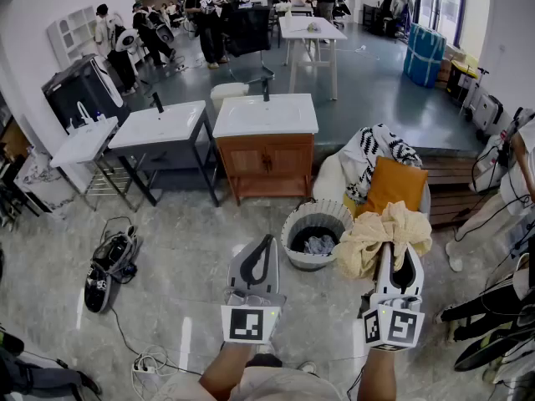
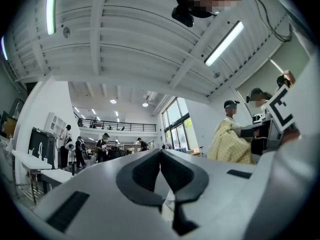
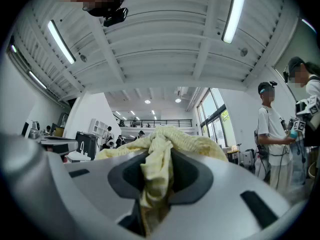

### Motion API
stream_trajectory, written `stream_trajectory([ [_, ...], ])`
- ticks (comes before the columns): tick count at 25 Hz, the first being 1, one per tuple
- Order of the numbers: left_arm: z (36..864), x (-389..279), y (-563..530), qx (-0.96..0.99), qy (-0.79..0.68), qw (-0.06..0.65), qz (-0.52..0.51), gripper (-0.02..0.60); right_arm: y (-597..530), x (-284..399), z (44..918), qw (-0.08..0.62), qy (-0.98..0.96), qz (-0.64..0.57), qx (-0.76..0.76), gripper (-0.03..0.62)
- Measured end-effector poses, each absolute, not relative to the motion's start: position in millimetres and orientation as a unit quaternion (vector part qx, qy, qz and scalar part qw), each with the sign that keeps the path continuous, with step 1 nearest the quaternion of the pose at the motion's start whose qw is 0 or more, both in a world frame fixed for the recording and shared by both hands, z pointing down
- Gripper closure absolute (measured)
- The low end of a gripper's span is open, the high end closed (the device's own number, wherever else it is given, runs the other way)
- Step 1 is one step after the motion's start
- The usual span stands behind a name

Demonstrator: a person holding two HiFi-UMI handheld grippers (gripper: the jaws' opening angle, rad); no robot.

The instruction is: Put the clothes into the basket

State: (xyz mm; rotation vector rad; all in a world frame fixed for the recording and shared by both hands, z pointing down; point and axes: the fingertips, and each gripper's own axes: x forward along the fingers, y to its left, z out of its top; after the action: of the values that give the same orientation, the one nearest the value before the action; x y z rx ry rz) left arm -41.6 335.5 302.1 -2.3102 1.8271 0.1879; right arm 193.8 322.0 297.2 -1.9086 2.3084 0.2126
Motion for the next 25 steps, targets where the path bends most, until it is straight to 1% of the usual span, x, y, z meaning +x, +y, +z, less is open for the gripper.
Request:
stream_trajectory([
  [7, 291, -61, 362, -0.786, 0.606, 0.103, 0.072, 0.574, 349, 167, 291, 0.074, 0.763, 0.068, -0.639, 0.511],
  [16, 289, -98, 359, -0.783, 0.610, 0.102, 0.071, 0.574, 338, 127, 289, 0.072, 0.773, 0.065, -0.627, 0.511],
  [21, 294, -157, 348, -0.778, 0.616, 0.101, 0.074, 0.574, 319, 69, 293, 0.089, 0.779, 0.067, -0.617, 0.510],
  [25, 296, -187, 341, -0.773, 0.621, 0.099, 0.078, 0.574, 313, 40, 294, 0.080, 0.777, 0.077, -0.620, 0.510],
])
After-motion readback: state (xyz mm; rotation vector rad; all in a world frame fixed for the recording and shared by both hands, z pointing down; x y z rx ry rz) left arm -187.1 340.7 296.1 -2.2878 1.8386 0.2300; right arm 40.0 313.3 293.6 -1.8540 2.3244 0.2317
